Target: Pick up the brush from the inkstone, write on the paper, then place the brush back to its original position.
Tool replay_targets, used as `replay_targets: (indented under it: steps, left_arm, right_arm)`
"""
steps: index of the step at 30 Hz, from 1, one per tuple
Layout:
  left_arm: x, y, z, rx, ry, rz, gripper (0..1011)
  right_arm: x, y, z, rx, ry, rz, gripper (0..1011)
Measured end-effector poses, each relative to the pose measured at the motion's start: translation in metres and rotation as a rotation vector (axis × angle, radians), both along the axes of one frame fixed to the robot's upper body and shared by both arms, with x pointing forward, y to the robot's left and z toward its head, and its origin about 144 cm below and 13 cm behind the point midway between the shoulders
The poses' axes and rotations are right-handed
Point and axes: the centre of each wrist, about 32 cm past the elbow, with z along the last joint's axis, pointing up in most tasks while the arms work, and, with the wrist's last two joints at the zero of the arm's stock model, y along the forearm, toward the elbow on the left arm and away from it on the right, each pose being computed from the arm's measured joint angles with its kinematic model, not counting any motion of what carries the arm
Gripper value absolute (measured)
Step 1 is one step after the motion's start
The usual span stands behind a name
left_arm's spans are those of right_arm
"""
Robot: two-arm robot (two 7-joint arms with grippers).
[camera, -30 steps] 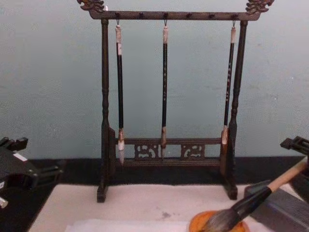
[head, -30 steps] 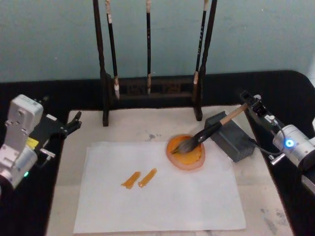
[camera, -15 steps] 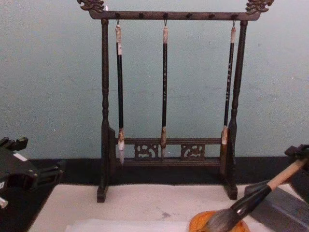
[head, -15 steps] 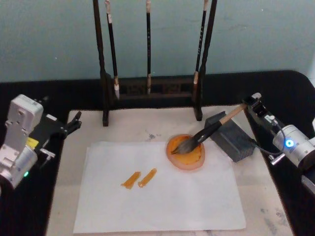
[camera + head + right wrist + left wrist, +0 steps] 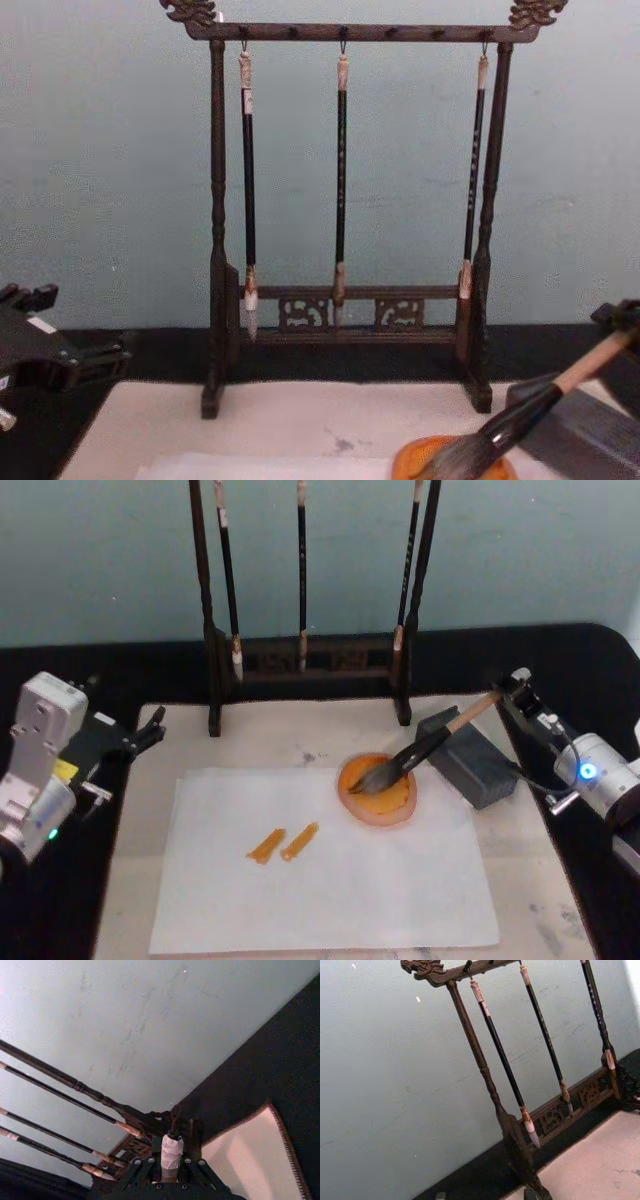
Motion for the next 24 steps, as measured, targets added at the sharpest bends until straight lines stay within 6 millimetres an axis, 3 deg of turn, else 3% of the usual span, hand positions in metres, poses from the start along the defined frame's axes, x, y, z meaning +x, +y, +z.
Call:
replay_targets:
  steps: [13, 20, 24]
  left_arm:
    - [0.000, 0.000, 0.000, 0.000, 0.000, 0.000, 1010]
    - [0.000, 0.000, 0.000, 0.000, 0.000, 0.000, 1010]
    - [0.000, 0.000, 0.000, 0.000, 0.000, 0.000, 1010]
  right_arm:
    - [0.000, 0.002, 0.018, -0.008, -0.056, 0.039, 152]
    - [-0.002, 0.005, 0.041, -0.107, -0.130, 0.059, 152]
    - [-0.005, 0.011, 0.065, -0.233, -0.223, 0.090, 152]
